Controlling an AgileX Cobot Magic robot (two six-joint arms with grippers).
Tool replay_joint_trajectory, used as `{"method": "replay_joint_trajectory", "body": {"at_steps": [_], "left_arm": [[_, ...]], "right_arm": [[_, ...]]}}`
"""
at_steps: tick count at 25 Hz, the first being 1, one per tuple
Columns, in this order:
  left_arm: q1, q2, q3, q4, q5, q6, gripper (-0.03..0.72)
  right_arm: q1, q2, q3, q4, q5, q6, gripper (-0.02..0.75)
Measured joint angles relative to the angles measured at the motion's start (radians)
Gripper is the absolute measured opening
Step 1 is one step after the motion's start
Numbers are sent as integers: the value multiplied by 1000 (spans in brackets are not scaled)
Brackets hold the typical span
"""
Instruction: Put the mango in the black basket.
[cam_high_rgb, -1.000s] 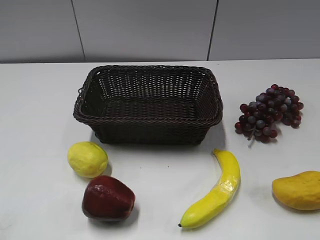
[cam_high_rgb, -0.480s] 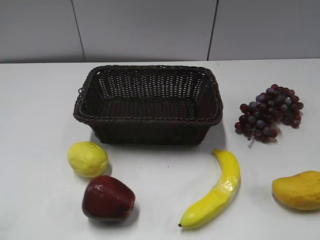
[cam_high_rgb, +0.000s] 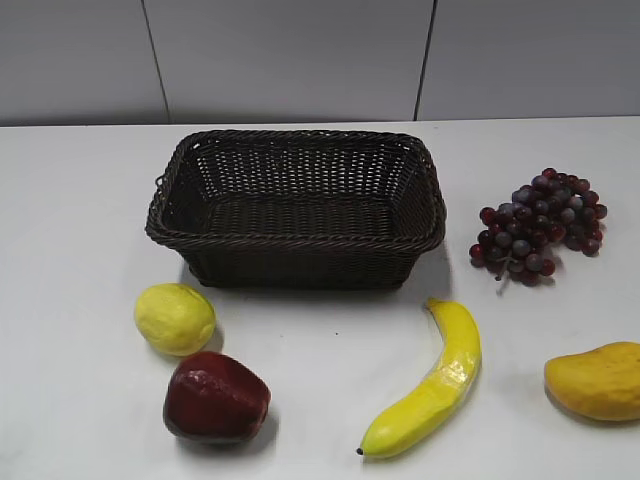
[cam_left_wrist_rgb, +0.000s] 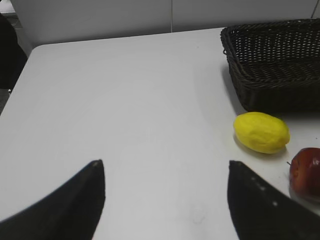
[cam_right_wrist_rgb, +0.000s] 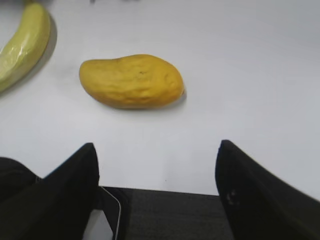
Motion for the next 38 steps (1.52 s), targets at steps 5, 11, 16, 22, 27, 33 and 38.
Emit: {"method": "replay_joint_trajectory", "body": {"at_steps": [5,11,16,22,27,33,38], "left_arm": [[0,0,0,0,0,0,573],[0,0,0,0,0,0,550],[0,0,0,0,0,0,532],[0,0,0,0,0,0,527],[0,0,0,0,0,0,527],[0,0,0,0,0,0,527],[0,0,0,0,0,0,527]], "right_arm": [[0,131,-2,62,-40,-360,554],[0,278,-7,78,-109,-603,554],[0,400,-10,80,-218,-695,554],[47,581,-51,73,-249,-774,563],[173,710,-62,-112,-286,-797,604],[238,822,-62,-236,-381,-786,608],[238,920,-65,-243,-407,-782,608]]}}
